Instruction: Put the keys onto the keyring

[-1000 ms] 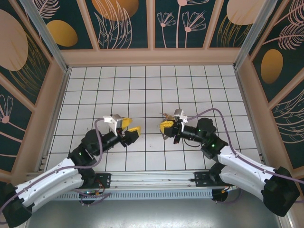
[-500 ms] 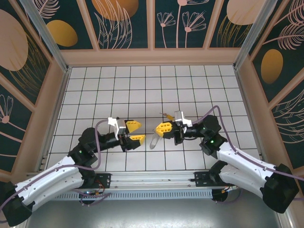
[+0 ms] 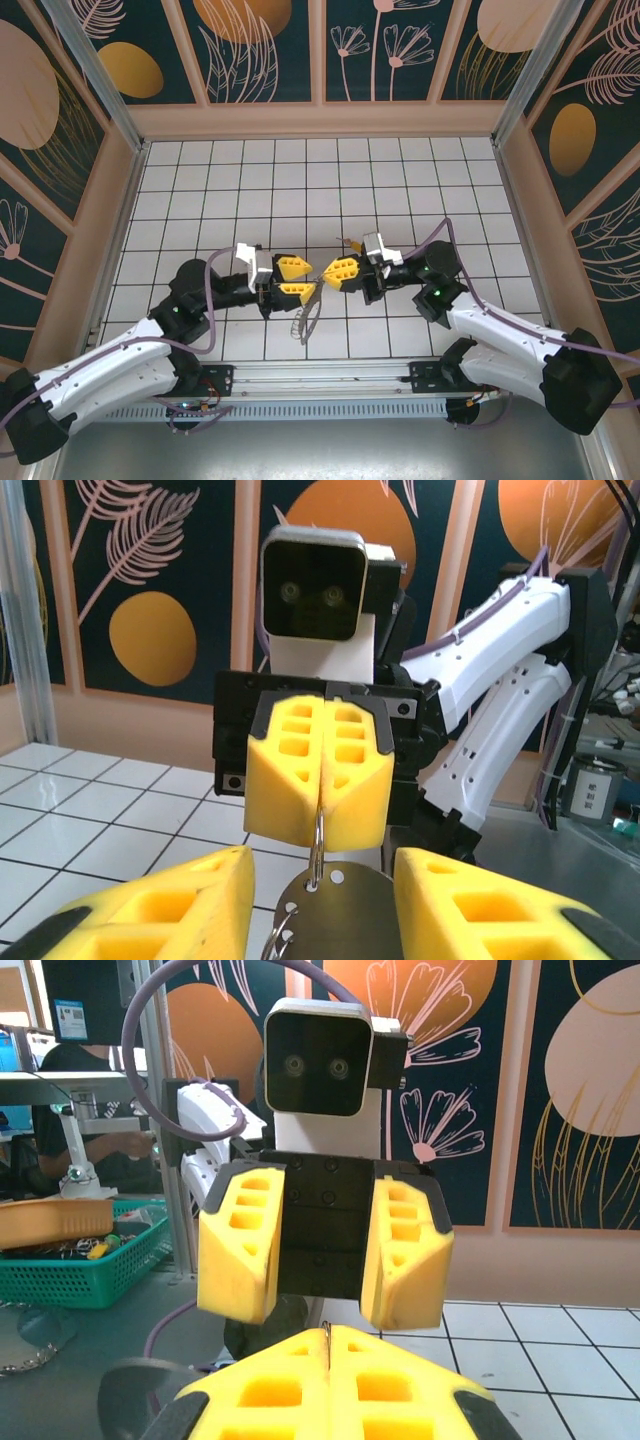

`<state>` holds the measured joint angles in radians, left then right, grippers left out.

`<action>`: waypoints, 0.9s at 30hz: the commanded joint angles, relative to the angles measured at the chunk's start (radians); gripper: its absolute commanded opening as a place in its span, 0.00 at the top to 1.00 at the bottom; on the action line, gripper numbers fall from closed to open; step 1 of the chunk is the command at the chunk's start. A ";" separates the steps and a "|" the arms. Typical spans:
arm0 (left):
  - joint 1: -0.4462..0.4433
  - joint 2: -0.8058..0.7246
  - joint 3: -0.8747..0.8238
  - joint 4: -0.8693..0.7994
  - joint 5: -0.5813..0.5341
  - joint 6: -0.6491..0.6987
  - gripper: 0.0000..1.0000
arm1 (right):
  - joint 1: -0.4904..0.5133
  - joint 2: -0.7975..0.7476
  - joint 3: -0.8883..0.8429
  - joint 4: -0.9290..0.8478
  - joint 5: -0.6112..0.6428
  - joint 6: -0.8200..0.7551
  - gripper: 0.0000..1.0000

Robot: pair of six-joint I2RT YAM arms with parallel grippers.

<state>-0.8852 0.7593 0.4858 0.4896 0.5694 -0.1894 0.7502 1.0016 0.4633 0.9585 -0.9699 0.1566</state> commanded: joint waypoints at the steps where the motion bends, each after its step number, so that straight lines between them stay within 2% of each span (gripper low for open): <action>1: -0.011 0.018 0.036 0.013 0.016 0.039 0.63 | 0.008 0.004 0.037 0.108 -0.013 0.025 1.00; 13: -0.017 0.070 0.048 0.023 0.007 0.044 0.78 | 0.011 0.018 0.019 0.126 -0.005 0.028 1.00; 18: -0.020 0.083 0.048 0.033 0.000 0.044 1.00 | 0.012 0.010 -0.004 0.144 0.006 0.035 1.00; 27: -0.021 0.051 0.052 -0.025 -0.045 0.090 1.00 | 0.012 -0.035 -0.024 0.062 0.053 -0.004 1.00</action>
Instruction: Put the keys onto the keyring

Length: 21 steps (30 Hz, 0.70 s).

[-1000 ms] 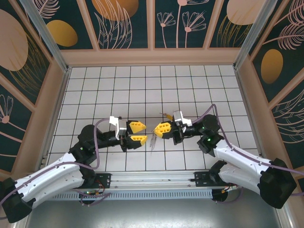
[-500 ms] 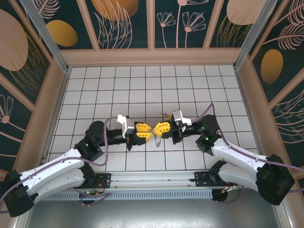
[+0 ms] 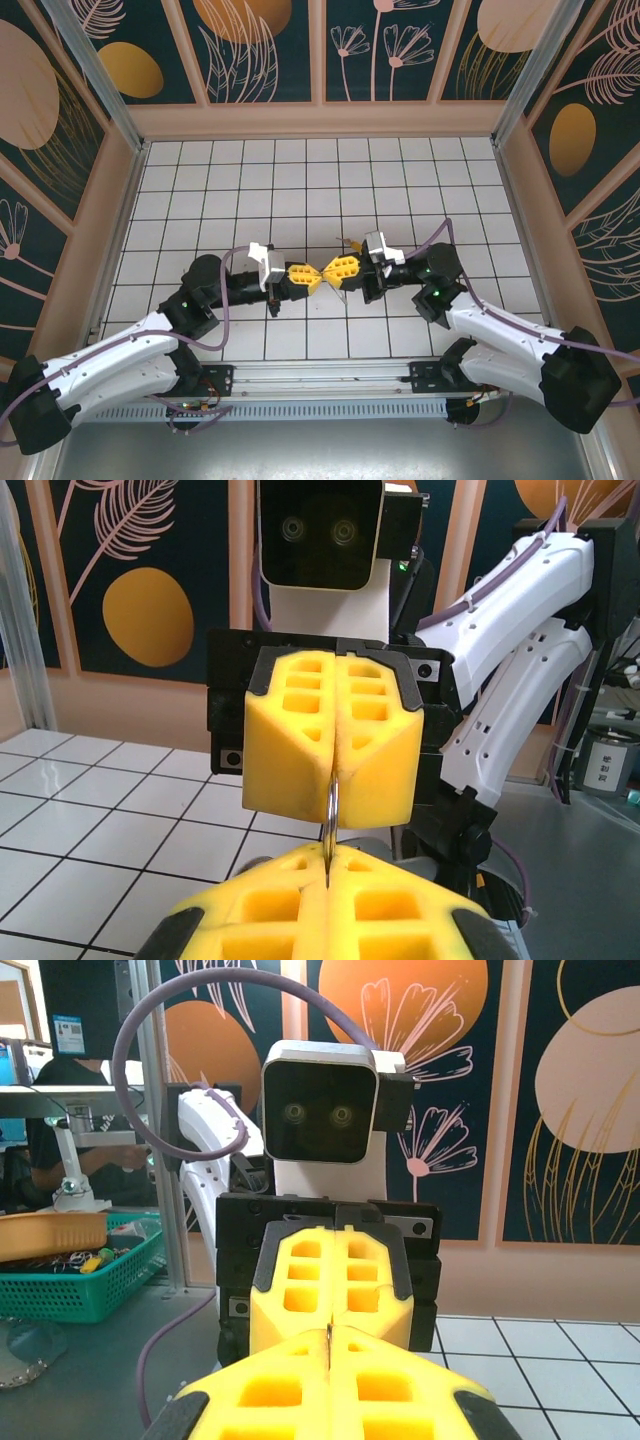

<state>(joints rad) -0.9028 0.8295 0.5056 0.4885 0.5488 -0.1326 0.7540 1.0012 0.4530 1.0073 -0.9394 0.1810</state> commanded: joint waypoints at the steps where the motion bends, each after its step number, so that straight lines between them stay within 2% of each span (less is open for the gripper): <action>1: -0.003 -0.022 0.034 -0.034 -0.027 0.039 1.00 | 0.008 -0.040 -0.015 -0.003 0.029 -0.033 1.00; 13: -0.004 -0.006 0.040 -0.030 -0.022 0.038 1.00 | 0.010 -0.054 -0.031 -0.006 0.033 -0.042 1.00; 17: -0.004 0.011 0.036 -0.004 -0.018 0.025 0.86 | 0.010 -0.043 -0.034 0.021 0.027 -0.030 1.00; 21: -0.003 0.013 0.029 0.021 -0.025 0.018 0.85 | 0.010 -0.038 -0.037 0.030 0.025 -0.027 1.00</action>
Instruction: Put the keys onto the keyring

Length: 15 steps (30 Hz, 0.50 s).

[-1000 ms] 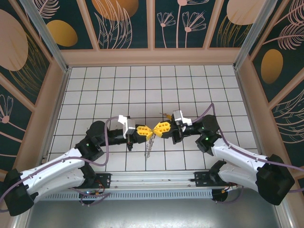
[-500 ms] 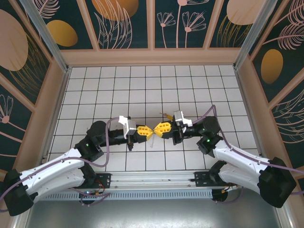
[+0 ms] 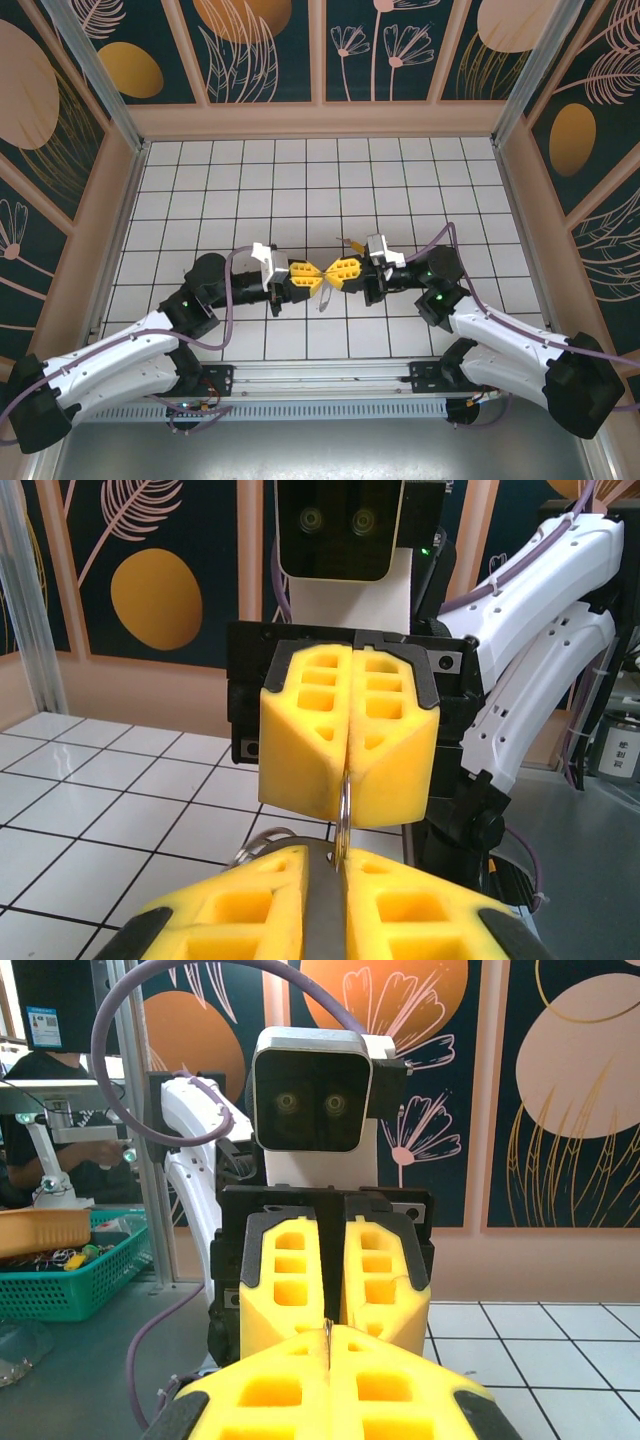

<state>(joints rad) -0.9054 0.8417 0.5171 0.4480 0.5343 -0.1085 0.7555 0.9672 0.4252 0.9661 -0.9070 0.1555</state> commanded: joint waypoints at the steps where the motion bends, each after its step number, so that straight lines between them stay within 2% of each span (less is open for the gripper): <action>1: 0.000 0.002 0.018 0.066 -0.011 -0.007 0.85 | 0.009 -0.004 -0.009 0.071 -0.008 -0.002 1.00; 12: -0.001 0.016 0.014 0.084 -0.010 -0.019 0.89 | 0.010 -0.001 -0.016 0.045 -0.001 -0.016 1.00; 15: -0.001 0.016 0.012 0.089 -0.005 -0.021 0.83 | 0.009 -0.004 -0.019 0.041 0.007 -0.021 1.00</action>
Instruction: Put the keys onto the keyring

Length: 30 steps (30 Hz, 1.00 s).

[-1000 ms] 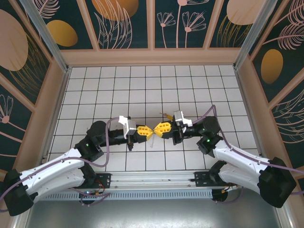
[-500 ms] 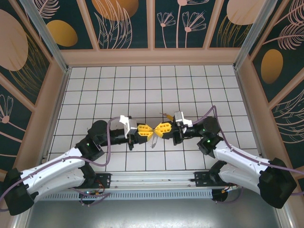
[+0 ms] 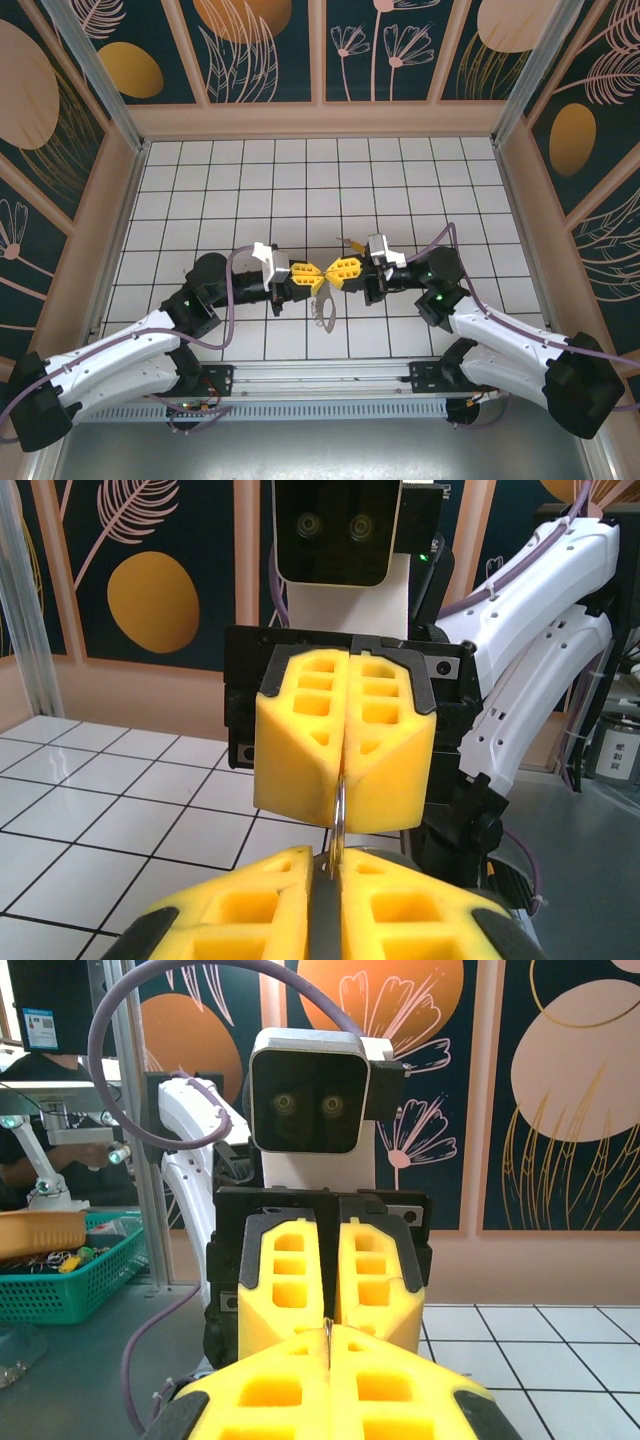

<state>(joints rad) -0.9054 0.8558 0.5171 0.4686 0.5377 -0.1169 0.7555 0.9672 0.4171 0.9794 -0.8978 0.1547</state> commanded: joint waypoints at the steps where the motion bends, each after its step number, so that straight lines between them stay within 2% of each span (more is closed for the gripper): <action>1: -0.001 0.000 0.014 0.068 -0.008 -0.013 0.80 | 0.010 -0.004 -0.011 0.028 -0.001 -0.020 1.00; 5: -0.001 0.000 0.014 0.068 -0.018 -0.013 0.78 | 0.011 0.005 -0.012 0.047 -0.001 -0.012 1.00; 7: 0.000 0.000 0.013 0.067 -0.023 -0.010 0.85 | 0.013 0.011 -0.015 0.061 -0.003 -0.005 1.00; 12: -0.001 -0.006 0.009 0.067 -0.031 -0.011 0.92 | 0.017 0.012 -0.022 0.063 0.000 -0.004 1.00; 14: -0.001 -0.006 0.010 0.054 -0.030 -0.005 1.00 | 0.017 0.006 -0.023 0.062 0.003 -0.004 1.00; 16: 0.000 -0.008 0.013 0.039 -0.033 0.001 1.00 | 0.015 0.001 -0.019 0.050 0.009 -0.007 1.00; 17: 0.000 -0.011 0.019 0.019 -0.036 0.011 1.00 | 0.016 -0.005 -0.015 0.029 0.018 -0.015 0.98; 18: -0.001 -0.014 0.027 -0.008 -0.041 0.024 1.00 | 0.016 -0.014 -0.012 0.000 0.025 -0.025 0.90; 21: 0.000 -0.033 0.052 -0.105 -0.060 0.075 1.00 | 0.016 -0.087 0.010 -0.194 0.098 -0.092 0.66; 23: -0.001 -0.036 0.074 -0.177 -0.072 0.111 1.00 | 0.016 -0.151 0.032 -0.364 0.184 -0.146 0.59; 27: 0.000 -0.010 0.138 -0.361 -0.091 0.191 1.00 | 0.019 -0.255 0.099 -0.694 0.328 -0.247 0.56; 30: 0.000 0.028 0.189 -0.471 -0.097 0.233 1.00 | 0.049 -0.261 0.163 -0.847 0.407 -0.275 0.57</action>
<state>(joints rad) -0.9054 0.8612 0.6487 0.1383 0.4583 0.0376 0.7776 0.7151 0.5117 0.3759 -0.6186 -0.0437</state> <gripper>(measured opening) 0.041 0.434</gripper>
